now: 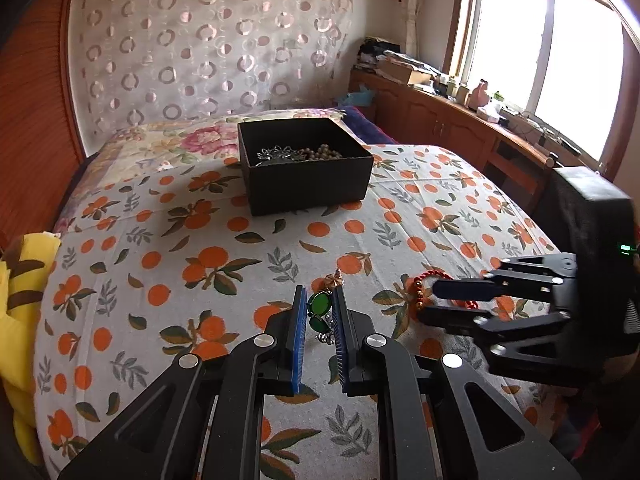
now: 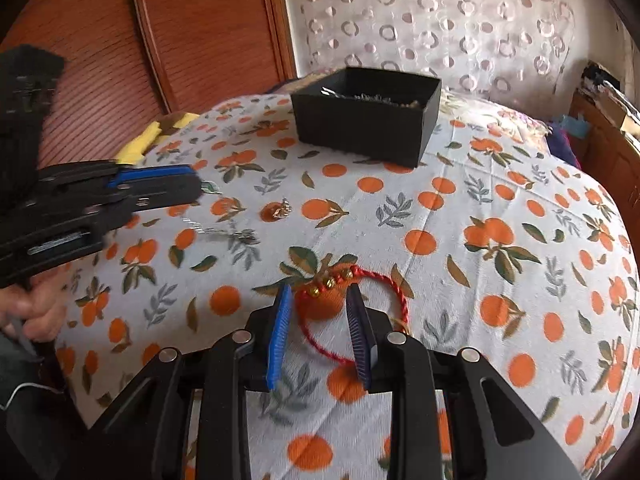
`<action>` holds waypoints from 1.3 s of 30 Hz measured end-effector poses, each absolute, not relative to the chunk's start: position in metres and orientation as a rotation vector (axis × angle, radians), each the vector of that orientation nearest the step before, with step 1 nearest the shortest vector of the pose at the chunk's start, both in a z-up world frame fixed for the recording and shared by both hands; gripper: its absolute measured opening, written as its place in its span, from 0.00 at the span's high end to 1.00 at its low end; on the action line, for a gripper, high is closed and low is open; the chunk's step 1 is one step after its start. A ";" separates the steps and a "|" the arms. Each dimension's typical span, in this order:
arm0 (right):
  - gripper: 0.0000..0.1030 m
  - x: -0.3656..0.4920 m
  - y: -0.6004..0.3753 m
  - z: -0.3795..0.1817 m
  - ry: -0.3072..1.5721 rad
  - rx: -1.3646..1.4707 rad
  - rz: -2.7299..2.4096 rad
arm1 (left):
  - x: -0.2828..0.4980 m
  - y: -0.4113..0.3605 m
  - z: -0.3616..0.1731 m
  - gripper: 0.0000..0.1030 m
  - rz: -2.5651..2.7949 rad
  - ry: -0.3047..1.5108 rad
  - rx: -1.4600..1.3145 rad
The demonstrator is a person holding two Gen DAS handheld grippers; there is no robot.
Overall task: Organize jewelry
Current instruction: 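Grasp the green pendant with the left tool while the right tool grasps the red string bracelet, then carry the green pendant and red bracelet over the black box with both tools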
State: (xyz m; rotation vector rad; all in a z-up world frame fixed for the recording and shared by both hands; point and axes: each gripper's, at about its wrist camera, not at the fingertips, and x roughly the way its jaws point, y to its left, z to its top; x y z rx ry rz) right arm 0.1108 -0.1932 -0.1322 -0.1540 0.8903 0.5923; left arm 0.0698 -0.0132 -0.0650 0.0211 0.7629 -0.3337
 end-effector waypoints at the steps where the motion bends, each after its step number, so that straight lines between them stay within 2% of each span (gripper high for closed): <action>1: 0.70 0.114 -0.192 -0.132 0.890 -0.149 0.589 | 0.069 -0.012 -0.065 0.89 -0.333 0.762 0.018; 7: 0.70 0.125 -0.175 -0.134 0.876 -0.243 0.529 | 0.068 -0.010 -0.066 0.89 -0.331 0.763 0.014; 8: 0.73 0.125 -0.174 -0.135 0.870 -0.260 0.525 | 0.068 -0.010 -0.066 0.89 -0.330 0.762 0.013; 9: 0.84 0.124 -0.172 -0.135 0.864 -0.273 0.532 | 0.067 -0.009 -0.066 0.89 -0.331 0.762 0.011; 11: 0.91 0.122 -0.172 -0.134 0.862 -0.284 0.544 | 0.068 -0.009 -0.067 0.89 -0.329 0.763 0.013; 17: 0.92 0.117 -0.180 -0.125 0.833 -0.244 0.605 | 0.067 -0.009 -0.066 0.89 -0.330 0.761 0.011; 27: 0.92 0.124 -0.218 -0.059 0.720 -0.078 0.662 | 0.066 -0.007 -0.061 0.89 -0.324 0.744 -0.002; 39: 0.91 0.136 -0.226 -0.065 0.736 -0.097 0.614 | 0.079 -0.012 -0.040 0.89 -0.325 0.698 0.007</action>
